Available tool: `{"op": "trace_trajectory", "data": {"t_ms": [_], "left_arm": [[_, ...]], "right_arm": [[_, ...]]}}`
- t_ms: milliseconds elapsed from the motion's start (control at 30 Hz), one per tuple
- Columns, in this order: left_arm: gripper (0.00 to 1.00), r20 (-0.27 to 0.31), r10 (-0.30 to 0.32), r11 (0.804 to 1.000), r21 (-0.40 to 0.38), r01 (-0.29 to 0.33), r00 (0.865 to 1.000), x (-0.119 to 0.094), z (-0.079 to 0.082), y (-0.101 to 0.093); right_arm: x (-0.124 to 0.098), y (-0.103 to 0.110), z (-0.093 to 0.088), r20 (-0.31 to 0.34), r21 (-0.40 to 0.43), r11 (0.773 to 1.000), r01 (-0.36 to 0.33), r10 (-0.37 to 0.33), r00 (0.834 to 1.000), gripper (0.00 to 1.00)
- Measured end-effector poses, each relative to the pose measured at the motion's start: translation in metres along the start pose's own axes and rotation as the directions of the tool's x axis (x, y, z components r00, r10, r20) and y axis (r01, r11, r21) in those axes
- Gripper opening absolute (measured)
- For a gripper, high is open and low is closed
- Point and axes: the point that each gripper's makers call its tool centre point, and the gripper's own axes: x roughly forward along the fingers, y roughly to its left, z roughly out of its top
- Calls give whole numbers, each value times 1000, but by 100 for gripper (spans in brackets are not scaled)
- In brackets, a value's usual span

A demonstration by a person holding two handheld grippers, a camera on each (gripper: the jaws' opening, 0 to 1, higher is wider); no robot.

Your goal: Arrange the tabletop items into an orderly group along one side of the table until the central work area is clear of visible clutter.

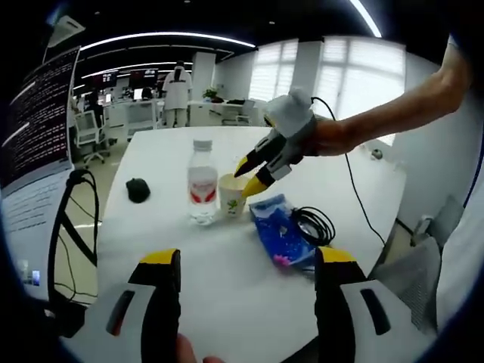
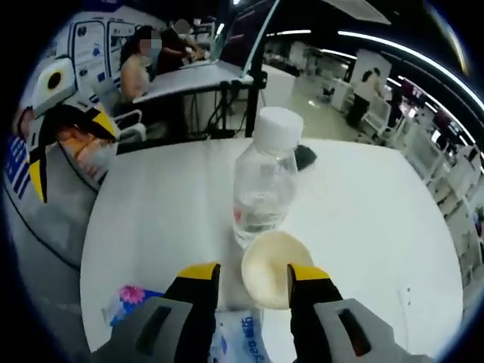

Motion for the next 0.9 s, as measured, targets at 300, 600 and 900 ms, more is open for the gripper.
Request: {"op": "trace_trajectory", "data": {"t_ms": [300, 600, 900], "left_arm": [[72, -9, -15, 1000, -7, 15, 1000, 6, -2, -14], [72, -15, -27, 1000, -4, 27, 1000, 9, -1, -29], [72, -7, -37, 999, 16, 38, 999, 6, 7, -31]], "right_arm": [[-29, -11, 2, 64, 69, 997, 45, -49, 997, 38], [-63, -12, -20, 94, 181, 979, 97, -116, 989, 37], [-95, -8, -73, 93, 402, 901, 162, -216, 972, 37]]}}
